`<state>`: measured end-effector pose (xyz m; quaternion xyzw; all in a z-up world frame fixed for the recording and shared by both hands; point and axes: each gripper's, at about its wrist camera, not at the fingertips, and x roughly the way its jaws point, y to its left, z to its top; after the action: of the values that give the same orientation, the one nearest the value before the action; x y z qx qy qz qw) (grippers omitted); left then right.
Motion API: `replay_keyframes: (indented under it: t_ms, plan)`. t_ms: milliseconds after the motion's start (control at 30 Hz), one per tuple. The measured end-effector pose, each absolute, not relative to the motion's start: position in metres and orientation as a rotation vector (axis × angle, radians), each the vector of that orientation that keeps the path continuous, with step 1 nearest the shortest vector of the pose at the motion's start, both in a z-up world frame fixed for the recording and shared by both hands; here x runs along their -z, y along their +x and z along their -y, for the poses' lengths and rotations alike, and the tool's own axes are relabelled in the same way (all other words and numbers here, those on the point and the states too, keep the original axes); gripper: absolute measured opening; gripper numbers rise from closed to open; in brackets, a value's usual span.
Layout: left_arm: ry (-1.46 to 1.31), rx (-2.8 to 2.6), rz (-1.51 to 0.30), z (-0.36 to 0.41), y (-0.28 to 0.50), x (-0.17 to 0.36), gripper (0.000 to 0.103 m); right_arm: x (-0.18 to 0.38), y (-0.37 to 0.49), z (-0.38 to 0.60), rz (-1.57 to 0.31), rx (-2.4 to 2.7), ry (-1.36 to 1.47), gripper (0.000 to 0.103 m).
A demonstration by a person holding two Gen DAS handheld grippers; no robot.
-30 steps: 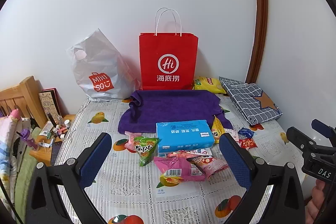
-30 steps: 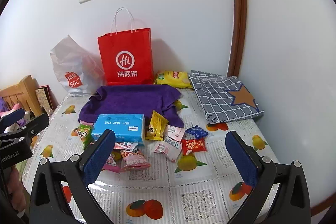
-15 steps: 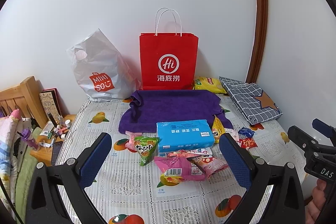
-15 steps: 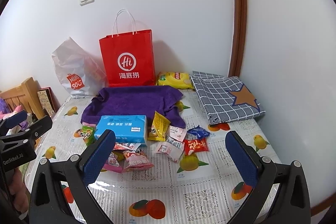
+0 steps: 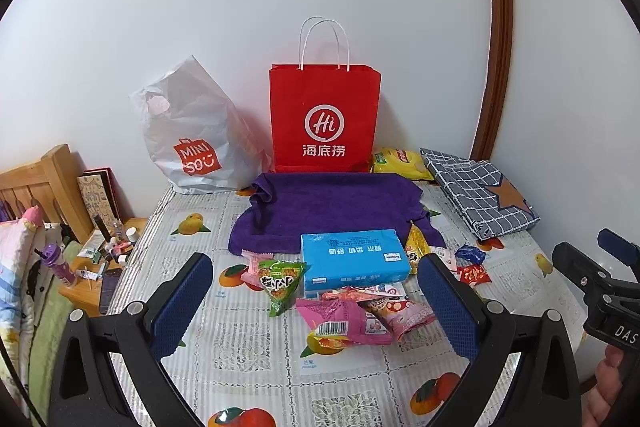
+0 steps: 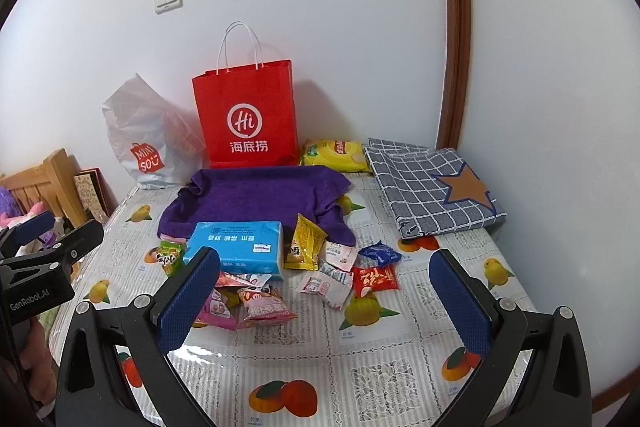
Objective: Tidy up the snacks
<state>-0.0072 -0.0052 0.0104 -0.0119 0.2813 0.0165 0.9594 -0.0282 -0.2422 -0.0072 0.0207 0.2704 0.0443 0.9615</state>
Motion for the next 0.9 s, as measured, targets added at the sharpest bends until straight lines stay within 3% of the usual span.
replay_keyframes:
  t_ms: [900]
  plan:
    - [-0.037,-0.028,-0.57,0.0062,-0.0073,-0.0118,0.102,0.0057,-0.0286,0.2441,-0.541,-0.094,0.051,0.103]
